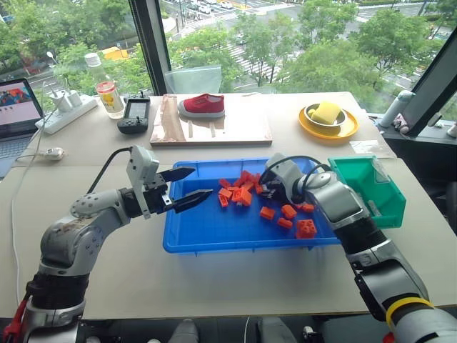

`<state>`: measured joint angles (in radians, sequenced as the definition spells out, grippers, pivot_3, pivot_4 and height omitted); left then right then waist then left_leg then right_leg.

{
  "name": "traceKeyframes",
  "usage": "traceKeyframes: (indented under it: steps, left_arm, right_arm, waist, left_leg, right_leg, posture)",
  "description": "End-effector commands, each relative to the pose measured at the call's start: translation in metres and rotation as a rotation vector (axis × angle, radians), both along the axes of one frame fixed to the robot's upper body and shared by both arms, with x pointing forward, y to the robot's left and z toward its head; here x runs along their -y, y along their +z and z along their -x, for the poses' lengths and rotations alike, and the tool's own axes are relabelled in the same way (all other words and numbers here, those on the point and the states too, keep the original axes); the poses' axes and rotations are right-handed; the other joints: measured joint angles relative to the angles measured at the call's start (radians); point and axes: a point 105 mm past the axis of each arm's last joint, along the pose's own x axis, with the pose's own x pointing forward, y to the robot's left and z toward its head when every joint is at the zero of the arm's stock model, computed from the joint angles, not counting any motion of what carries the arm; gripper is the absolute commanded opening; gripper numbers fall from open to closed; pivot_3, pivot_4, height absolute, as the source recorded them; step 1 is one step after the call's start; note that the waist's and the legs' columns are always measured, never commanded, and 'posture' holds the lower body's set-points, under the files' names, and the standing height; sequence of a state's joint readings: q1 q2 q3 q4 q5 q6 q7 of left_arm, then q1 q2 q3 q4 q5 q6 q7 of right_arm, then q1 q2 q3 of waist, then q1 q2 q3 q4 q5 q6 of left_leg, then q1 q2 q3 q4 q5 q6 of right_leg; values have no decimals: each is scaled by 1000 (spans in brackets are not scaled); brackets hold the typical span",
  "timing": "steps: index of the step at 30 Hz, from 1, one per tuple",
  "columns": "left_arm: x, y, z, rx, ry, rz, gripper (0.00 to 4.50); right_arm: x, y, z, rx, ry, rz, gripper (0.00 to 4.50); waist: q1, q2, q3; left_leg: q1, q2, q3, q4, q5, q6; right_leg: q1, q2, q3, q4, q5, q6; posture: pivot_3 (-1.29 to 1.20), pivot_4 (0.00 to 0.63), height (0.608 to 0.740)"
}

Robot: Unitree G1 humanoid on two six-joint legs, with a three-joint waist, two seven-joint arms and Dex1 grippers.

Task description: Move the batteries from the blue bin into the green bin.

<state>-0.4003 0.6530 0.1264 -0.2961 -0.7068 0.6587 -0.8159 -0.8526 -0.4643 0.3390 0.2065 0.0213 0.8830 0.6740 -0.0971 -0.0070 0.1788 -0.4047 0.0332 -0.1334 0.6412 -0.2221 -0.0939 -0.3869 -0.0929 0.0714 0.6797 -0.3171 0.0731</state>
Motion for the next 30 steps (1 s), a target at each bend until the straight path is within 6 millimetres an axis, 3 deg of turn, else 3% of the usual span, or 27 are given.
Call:
traceKeyframes:
  steps: [1, 9, 17, 30]
  left_arm:
    - [0, 9, 3, 41, -4, -1, 4500]
    - [0, 9, 2, 42, -5, -2, 4500]
    - [1, 9, 1, 43, -7, -4, 4500]
    - [2, 10, -1, 43, -13, -3, 4500]
  right_arm:
    - [4, 3, -1, 3, -27, -10, 1350]
    - [14, 24, 1, 48, -64, -46, 1350]
    - [33, 65, 9, 139, -126, -101, 1350]
    - [27, 61, 11, 145, -113, -66, 1350]
  waist:
    - [0, 0, 0]
    - [1, 0, 0]
    - [1, 0, 0]
    - [1, 0, 0]
  left_leg:
    - [0, 0, 0, 0, 0, 0]
    - [-1, 0, 0, 0, 0, 0]
    - [-1, 0, 0, 0, 0, 0]
    - [-1, 0, 0, 0, 0, 0]
  right_leg:
    - [0, 0, 0, 0, 0, 0]
    - [0, 0, 0, 0, 0, 0]
    - [0, 0, 0, 0, 0, 0]
    - [0, 0, 0, 0, 0, 0]
  posture:
    - [0, 150, 740]
    - [0, 150, 740]
    - [0, 150, 740]
    - [0, 150, 740]
